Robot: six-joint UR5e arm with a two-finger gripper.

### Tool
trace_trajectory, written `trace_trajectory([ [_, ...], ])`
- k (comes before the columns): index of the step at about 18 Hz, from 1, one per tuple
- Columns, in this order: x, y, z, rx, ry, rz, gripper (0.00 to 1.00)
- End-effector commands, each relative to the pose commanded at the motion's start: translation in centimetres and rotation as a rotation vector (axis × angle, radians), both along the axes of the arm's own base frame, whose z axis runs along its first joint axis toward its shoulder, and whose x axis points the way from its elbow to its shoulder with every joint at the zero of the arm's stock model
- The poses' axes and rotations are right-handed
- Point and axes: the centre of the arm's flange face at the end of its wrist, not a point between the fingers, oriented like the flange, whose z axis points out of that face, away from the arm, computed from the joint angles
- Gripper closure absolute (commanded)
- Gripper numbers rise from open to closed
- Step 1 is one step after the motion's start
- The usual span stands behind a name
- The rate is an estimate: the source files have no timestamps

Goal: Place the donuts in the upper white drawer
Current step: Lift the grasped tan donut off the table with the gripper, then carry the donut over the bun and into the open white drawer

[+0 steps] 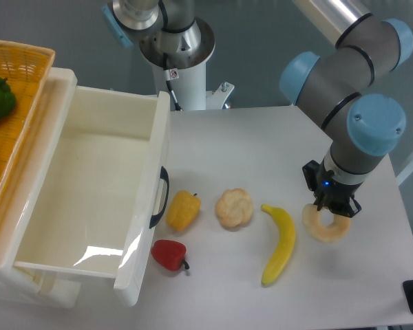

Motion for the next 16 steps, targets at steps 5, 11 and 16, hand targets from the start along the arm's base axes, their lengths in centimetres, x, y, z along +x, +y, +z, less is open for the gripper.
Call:
trace_trajectory([
  [5,0.1,0.2,0.4,0.003,0.006,0.008,1.00],
  [11,2.5,1.7,2.6,0.049,-0.003,0.094,1.00],
  [16,6.9,3.3,7.0,0.124,-0.038,0.189,1.00],
])
